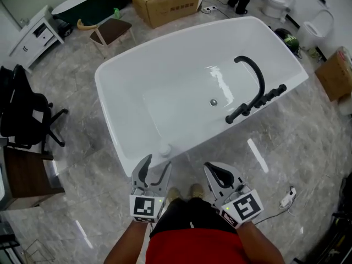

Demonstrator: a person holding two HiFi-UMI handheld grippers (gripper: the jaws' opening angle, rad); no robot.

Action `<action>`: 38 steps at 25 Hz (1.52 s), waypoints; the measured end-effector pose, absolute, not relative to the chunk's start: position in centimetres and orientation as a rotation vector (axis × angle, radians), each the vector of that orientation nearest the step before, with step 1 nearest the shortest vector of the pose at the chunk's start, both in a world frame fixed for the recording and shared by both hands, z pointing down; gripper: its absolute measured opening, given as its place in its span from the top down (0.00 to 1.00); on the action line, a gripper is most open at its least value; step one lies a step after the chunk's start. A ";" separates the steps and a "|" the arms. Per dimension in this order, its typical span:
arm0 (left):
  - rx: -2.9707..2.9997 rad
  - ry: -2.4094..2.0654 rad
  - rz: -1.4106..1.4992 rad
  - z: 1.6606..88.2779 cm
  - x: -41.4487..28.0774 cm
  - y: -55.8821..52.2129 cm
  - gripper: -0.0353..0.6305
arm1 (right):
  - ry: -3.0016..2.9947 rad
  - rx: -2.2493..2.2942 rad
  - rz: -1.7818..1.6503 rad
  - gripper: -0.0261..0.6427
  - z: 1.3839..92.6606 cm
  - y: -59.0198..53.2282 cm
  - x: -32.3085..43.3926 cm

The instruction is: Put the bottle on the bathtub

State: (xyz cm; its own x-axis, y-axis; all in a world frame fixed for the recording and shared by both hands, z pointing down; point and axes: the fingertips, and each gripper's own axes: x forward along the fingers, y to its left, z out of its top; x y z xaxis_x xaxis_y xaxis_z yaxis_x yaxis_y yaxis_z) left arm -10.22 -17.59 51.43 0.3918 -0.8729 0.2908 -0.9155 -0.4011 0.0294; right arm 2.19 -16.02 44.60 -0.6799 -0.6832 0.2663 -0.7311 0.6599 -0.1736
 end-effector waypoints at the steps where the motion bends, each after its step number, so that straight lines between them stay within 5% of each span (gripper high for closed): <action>1: 2.481 -1.599 0.333 50.4 -10.0 -17.2 0.58 | -2.710 1.149 0.392 0.95 44.4 -15.9 2.0; 7: 2.548 -1.549 0.266 43.4 -8.0 -15.0 0.61 | -2.790 1.118 0.354 0.95 42.0 -15.2 1.2; 15: 2.574 -1.597 0.194 38.5 -8.2 -12.2 0.91 | -2.885 1.079 0.303 0.95 38.9 -12.9 0.0; 38: 2.627 -1.549 0.174 37.8 -7.8 -11.8 0.93 | -2.890 1.081 0.168 0.95 36.9 -11.8 -0.8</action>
